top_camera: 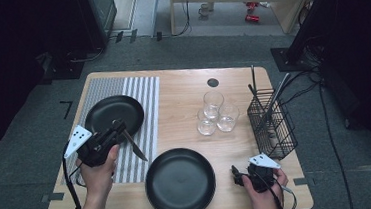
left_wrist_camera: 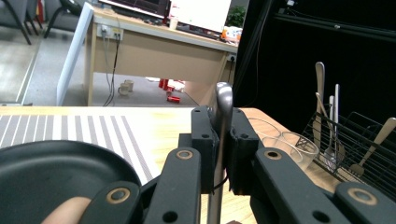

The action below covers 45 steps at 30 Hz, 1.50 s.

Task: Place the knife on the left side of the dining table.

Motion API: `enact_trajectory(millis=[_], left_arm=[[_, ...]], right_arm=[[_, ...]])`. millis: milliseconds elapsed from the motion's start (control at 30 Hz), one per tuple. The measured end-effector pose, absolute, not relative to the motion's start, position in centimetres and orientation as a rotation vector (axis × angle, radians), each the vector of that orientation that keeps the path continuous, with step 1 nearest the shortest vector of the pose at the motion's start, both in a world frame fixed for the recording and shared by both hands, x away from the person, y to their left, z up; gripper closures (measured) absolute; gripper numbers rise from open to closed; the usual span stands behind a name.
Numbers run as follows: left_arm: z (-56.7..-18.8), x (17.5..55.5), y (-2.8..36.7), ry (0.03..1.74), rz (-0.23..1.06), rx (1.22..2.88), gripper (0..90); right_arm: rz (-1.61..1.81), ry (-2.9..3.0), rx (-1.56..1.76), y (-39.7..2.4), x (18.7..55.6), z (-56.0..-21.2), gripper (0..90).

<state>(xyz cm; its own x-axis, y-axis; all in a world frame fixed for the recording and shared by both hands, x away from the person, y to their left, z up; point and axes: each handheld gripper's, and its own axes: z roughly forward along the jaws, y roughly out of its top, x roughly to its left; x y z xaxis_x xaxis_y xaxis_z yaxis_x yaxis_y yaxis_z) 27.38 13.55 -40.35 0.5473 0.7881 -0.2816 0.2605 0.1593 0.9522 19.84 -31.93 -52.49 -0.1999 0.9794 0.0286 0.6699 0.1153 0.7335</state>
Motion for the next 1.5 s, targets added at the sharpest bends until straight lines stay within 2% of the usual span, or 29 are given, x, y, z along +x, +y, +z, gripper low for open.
enact_trajectory(millis=[200, 533, 833, 1100, 1500], left_arm=[[-40.6, 27.7, 14.9, 1.018, 0.454, 1.401, 84.7], [-41.8, 27.0, 18.3, 1.137, 0.487, 1.393, 80.8], [-44.0, 26.6, 21.5, 1.288, 0.443, 1.355, 76.3], [-47.4, 26.8, 24.0, 1.398, 0.412, 1.319, 68.6], [-49.7, 27.4, 25.6, 1.502, 0.344, 1.310, 62.6]], right_arm=[[0.870, 1.930, 1.595, -31.9, 19.8, -52.5, 14.7], [0.872, 1.934, 1.591, -31.9, 19.8, -52.5, 14.7], [0.876, 1.941, 1.585, -31.9, 19.8, -52.5, 14.7], [0.878, 1.945, 1.582, -31.9, 19.8, -52.5, 14.8], [0.881, 1.956, 1.571, -31.8, 19.8, -52.5, 14.8]])
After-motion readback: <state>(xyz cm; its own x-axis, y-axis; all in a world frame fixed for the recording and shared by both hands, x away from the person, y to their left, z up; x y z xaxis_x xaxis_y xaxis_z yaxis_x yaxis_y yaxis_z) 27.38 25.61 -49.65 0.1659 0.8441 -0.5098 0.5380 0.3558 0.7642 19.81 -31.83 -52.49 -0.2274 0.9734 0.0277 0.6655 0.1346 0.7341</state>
